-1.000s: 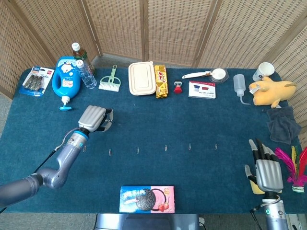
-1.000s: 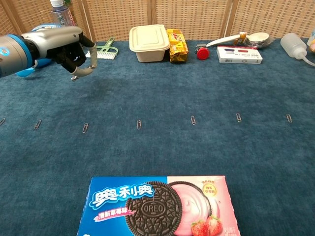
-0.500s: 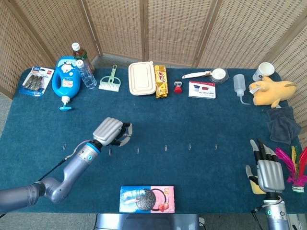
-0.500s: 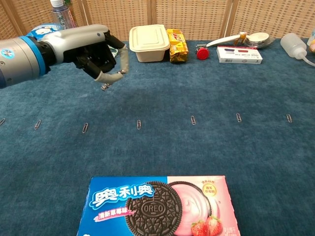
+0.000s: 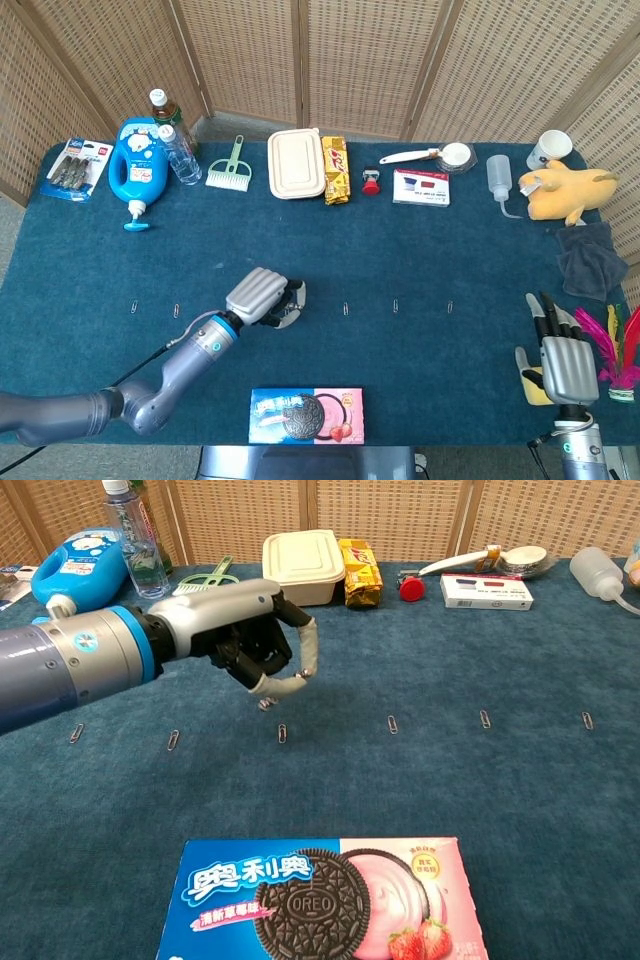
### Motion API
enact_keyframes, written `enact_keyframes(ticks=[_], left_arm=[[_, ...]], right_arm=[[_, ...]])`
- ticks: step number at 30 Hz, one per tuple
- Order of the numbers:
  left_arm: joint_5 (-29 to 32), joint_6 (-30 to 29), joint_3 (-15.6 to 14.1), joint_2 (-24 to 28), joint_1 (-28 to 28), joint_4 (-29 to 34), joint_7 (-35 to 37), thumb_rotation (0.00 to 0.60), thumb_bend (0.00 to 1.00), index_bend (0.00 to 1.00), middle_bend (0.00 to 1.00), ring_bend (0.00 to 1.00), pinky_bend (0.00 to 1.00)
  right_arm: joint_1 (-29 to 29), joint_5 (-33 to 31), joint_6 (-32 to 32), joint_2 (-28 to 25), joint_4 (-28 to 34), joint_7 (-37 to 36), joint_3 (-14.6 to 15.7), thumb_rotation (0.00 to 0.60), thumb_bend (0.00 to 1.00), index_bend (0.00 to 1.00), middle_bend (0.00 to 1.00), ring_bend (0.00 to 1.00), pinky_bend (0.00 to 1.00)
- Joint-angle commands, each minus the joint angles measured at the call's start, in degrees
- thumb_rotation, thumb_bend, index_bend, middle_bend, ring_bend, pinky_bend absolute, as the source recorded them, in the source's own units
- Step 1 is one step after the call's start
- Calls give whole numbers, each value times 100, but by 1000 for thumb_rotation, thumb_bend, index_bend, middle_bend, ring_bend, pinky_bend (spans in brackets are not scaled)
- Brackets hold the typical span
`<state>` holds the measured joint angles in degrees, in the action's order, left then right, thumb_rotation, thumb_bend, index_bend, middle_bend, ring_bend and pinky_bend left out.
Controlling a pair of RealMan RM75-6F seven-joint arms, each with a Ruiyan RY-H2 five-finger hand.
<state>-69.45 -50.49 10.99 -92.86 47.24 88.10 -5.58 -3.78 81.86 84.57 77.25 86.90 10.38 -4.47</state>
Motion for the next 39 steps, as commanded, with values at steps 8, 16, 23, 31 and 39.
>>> enact_keyframes(ticks=[8, 16, 23, 31, 39], left_arm=[[175, 66, -88, -231, 69, -213, -220, 600, 679, 605, 841, 850, 862], [182, 49, -129, -354, 81, -321, -284, 600, 679, 605, 841, 849, 862], [213, 64, -130, -391, 96, -376, -323, 600, 679, 600, 841, 848, 862], [143, -122, -31, -257, 57, -301, -324, 600, 679, 598, 841, 848, 862], [219, -218, 162, 78, 73, -347, -449, 600, 679, 598, 841, 848, 862]], right_arm=[[71, -17, 56, -23, -42, -122, 19, 600, 426, 0, 68, 134, 185], [79, 3, 52, 1, -86, -161, 31, 600, 426, 0, 68, 134, 185], [94, 6, 60, 13, -127, -198, 35, 600, 426, 0, 68, 134, 185], [113, -25, 19, 82, -269, -325, 48, 600, 427, 0, 68, 134, 185], [85, -9, -21, 99, -333, -371, 36, 600, 426, 0, 68, 134, 185]])
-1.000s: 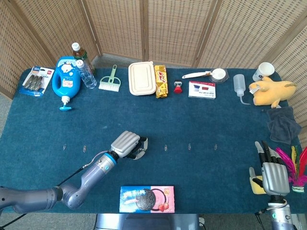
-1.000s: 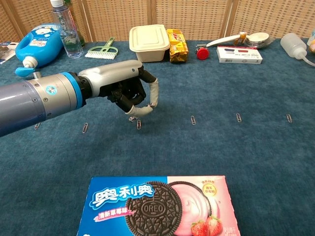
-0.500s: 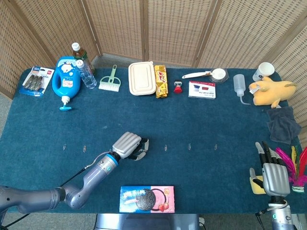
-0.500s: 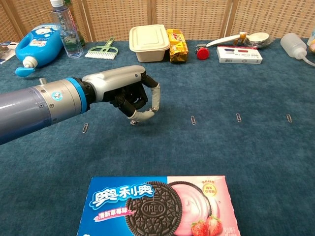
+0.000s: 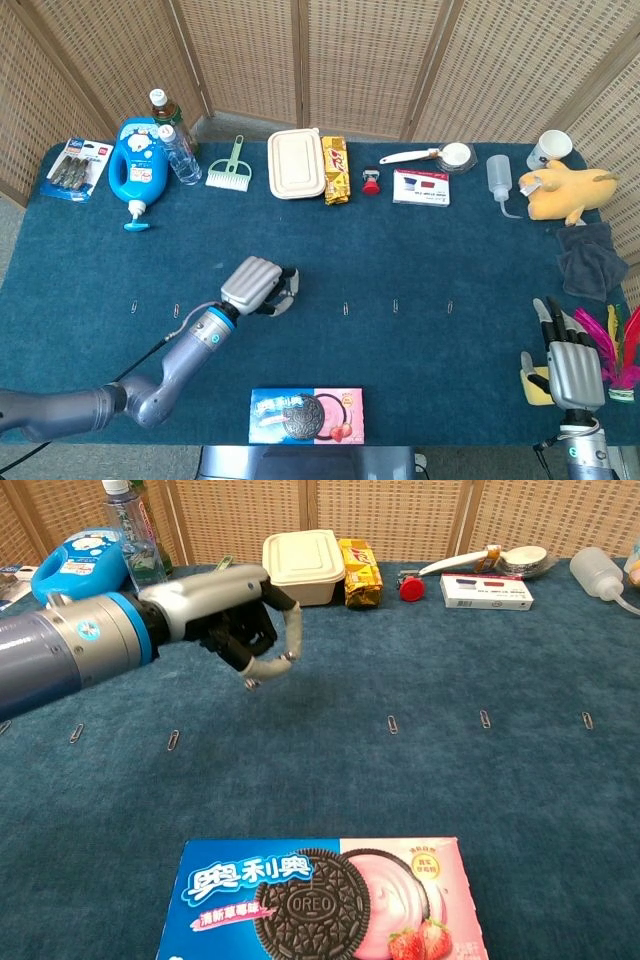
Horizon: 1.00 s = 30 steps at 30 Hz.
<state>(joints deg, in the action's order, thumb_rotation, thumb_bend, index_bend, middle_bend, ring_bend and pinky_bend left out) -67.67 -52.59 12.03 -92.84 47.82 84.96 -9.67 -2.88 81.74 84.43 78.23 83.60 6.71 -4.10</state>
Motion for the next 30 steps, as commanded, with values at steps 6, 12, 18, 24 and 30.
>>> enact_keyframes(ticks=[6, 12, 18, 24, 30], left_arm=[[142, -11, 251, 370, 123, -213, -237, 600, 679, 598, 841, 848, 862], [147, -67, 389, 213, 300, -387, -308, 600, 679, 598, 841, 841, 862], [148, -28, 633, 13, 627, -416, -354, 600, 679, 598, 841, 840, 862], [141, -47, 834, -126, 890, -307, -409, 600, 674, 559, 813, 814, 862], [333, 149, 1139, -308, 1359, -343, -575, 600, 661, 427, 704, 730, 862]], right_arm=[[-35, -18, -68, 53, -65, -28, -13, 600, 426, 0, 68, 134, 185], [-20, -15, -28, 51, -66, 5, -21, 600, 426, 0, 68, 134, 185], [-1, 7, 32, 9, 15, 70, -26, 600, 426, 0, 68, 134, 185], [30, -7, 64, -7, 55, 89, -22, 600, 426, 0, 68, 134, 185], [98, -5, 150, -47, 101, 95, -7, 600, 426, 0, 68, 134, 185]])
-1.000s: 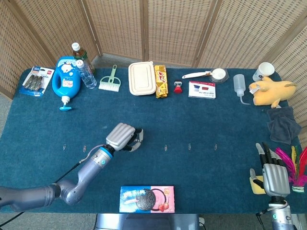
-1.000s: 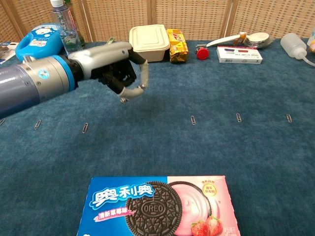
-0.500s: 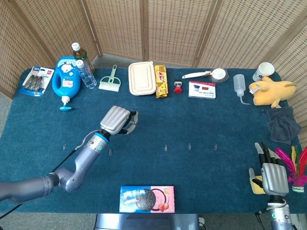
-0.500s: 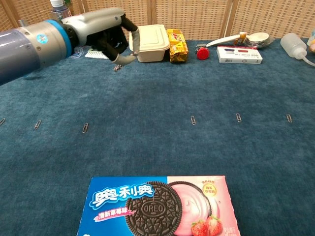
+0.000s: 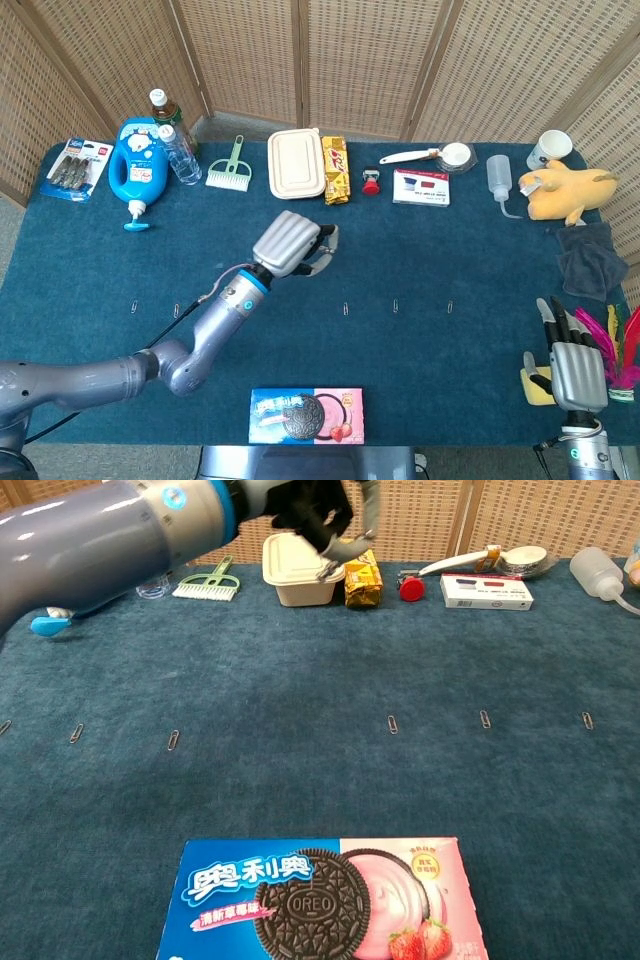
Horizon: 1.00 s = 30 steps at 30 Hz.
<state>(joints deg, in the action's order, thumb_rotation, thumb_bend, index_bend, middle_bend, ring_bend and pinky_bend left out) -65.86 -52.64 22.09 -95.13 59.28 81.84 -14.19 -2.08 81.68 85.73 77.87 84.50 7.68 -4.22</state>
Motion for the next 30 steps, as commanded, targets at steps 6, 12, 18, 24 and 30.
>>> enact_keyframes(ticks=[6, 12, 18, 24, 30], left_arm=[[626, 481, 197, -25, 532, 179, -396, 600, 500, 1, 216, 282, 650], [579, 270, 79, 50, 511, 296, -540, 534, 434, 0, 119, 175, 461], [593, -57, -137, 440, 122, 762, -486, 527, 434, 0, 119, 176, 461], [398, -585, -611, 1050, -614, 1365, -306, 526, 434, 0, 135, 176, 461], [359, -1219, -1206, 1698, -1535, 1791, -92, 521, 434, 3, 137, 176, 461]], right_arm=[[73, -23, 82, -40, 35, -3, -2, 600, 427, 0, 68, 134, 185], [68, -16, 70, -39, 40, 7, -5, 600, 426, 0, 68, 134, 185], [51, 33, 84, -71, 64, 38, -17, 600, 426, 0, 68, 134, 185], [-50, 83, -48, -65, 78, 100, -16, 600, 427, 0, 68, 133, 185], [-190, 140, -176, -29, 118, 187, -50, 600, 426, 0, 66, 126, 185]])
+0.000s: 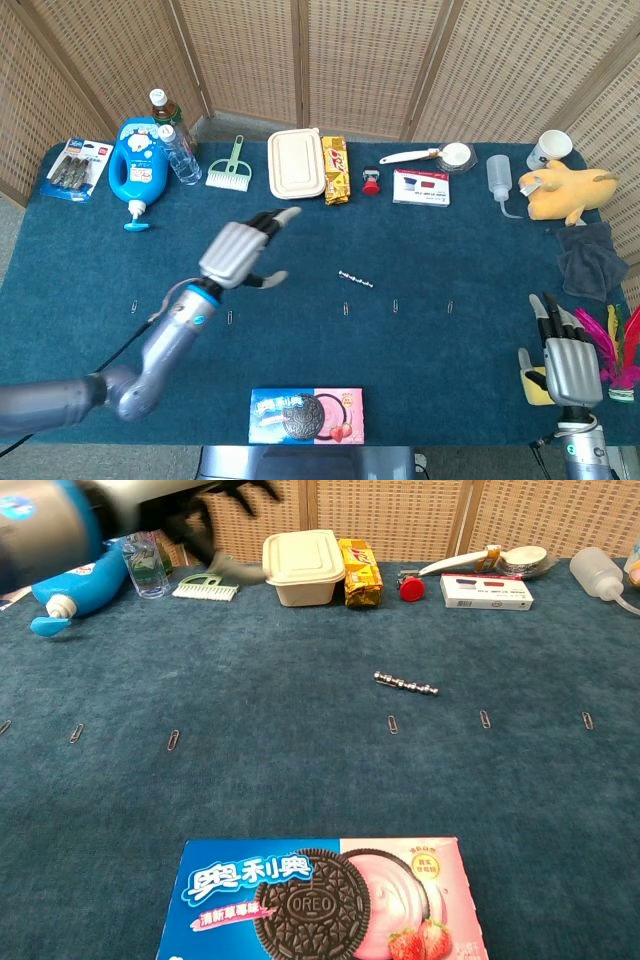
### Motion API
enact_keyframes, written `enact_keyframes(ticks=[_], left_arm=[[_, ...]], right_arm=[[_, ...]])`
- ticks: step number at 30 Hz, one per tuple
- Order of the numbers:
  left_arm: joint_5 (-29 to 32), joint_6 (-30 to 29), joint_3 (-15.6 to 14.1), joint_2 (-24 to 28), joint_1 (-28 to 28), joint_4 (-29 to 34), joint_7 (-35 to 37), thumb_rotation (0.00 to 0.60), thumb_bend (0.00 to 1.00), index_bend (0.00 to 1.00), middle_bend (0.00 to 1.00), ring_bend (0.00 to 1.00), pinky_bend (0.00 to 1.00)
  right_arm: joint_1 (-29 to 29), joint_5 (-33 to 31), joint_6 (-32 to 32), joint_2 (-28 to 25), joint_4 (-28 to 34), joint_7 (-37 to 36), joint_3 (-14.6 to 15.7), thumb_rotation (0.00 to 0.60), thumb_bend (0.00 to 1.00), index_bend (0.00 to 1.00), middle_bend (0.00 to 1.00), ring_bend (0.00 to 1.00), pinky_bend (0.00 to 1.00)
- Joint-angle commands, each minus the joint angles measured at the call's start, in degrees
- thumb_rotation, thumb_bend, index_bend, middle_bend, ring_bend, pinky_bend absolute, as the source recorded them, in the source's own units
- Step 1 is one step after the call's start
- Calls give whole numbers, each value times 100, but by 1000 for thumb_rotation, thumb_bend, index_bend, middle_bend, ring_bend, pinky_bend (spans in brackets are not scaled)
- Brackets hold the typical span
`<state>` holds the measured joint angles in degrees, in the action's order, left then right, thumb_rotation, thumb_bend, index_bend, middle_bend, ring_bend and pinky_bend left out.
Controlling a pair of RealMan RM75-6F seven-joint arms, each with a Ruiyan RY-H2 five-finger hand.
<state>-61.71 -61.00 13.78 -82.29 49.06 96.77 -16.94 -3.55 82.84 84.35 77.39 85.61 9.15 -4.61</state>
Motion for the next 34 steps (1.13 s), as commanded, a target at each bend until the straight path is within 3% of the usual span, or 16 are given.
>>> enact_keyframes(ticks=[1, 7, 12, 18, 23, 34], left_arm=[[-84, -469, -457, 510, -640, 351, 232, 520, 434, 6, 137, 176, 461], [-689, -1366, -1187, 1170, -1670, 642, 532, 522, 434, 30, 137, 172, 446], [-1231, -2323, -1742, 1626, -2624, 701, 697, 520, 434, 70, 137, 172, 433], [-1525, -3101, -2190, 1846, -3606, 664, 1076, 517, 434, 83, 138, 172, 428], [-1769, -3251, -2265, 1783, -3945, 595, 1225, 522, 434, 83, 140, 172, 428], [-2073, -3166, -1987, 1626, -4110, 576, 1245, 536, 434, 84, 143, 172, 428]], right_arm=[[-62, 32, -56, 26, 12, 60, -12, 600, 426, 0, 58, 112, 183], [-158, 160, -63, 13, 111, 251, -15, 600, 426, 0, 7, 2, 129], [-161, 227, 8, -62, 277, 460, 1, 600, 427, 0, 0, 0, 123], [-190, 245, 10, -125, 500, 697, 6, 600, 426, 0, 0, 0, 120], [-209, 237, -3, -149, 588, 769, 6, 600, 426, 0, 0, 0, 120], [-218, 204, -14, -188, 612, 758, 18, 600, 426, 0, 0, 0, 120]])
